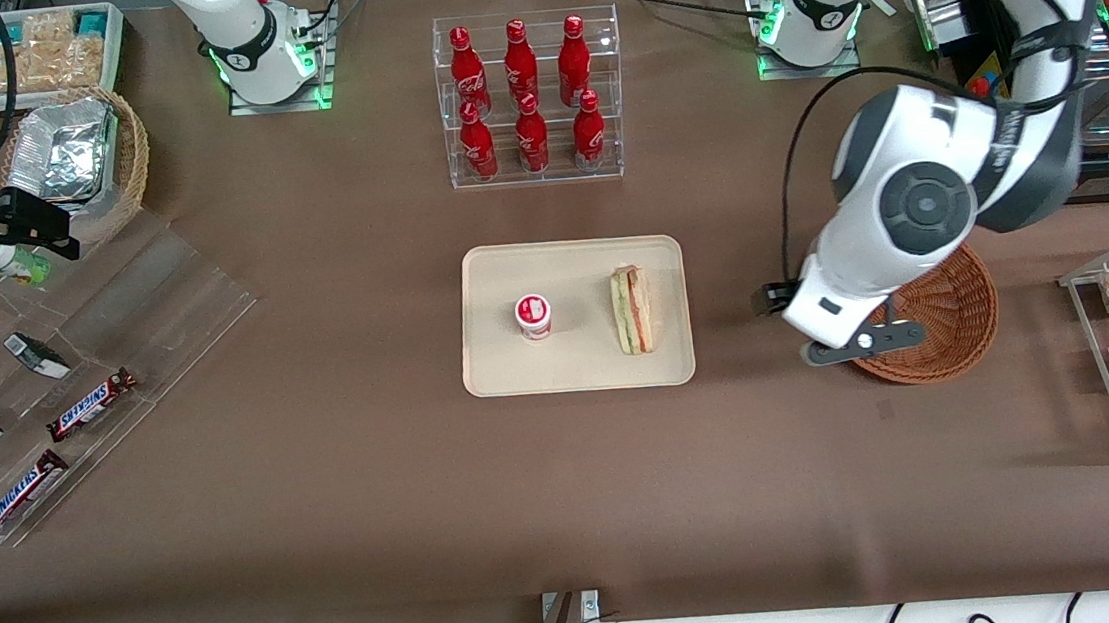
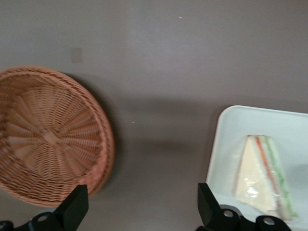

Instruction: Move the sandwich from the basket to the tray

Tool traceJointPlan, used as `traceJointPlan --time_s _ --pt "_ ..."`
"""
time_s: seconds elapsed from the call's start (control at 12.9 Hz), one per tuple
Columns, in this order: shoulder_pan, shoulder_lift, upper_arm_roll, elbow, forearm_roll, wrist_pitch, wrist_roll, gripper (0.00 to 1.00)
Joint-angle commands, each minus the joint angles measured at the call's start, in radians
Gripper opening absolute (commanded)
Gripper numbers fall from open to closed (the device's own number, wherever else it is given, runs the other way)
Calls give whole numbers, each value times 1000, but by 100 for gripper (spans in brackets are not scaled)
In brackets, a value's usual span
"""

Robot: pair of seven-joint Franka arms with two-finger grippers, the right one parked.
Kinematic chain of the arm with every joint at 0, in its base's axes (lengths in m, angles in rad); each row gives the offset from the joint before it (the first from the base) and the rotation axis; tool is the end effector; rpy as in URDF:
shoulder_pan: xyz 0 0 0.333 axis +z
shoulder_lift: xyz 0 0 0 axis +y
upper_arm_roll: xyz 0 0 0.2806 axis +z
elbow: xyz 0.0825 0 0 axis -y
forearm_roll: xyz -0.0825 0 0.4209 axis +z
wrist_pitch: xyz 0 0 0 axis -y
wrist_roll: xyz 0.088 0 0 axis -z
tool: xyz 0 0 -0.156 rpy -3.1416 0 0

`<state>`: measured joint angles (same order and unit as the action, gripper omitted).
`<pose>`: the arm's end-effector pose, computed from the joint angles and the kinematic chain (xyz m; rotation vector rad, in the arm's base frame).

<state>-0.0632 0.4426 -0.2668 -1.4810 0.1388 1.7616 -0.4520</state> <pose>0.6544 -0.1875 0.3236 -3.0580 -0.1560 0.1955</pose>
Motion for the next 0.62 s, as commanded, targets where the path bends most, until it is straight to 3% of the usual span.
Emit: traceJointPlan --time_s 0.0,0.16,0.54 --pt "-4 -42 92 2 -77 -48 143 100" --pt "-4 -59 144 2 -129 -51 243 100" --pt "-4 -68 242 4 -156 -86 407 100"
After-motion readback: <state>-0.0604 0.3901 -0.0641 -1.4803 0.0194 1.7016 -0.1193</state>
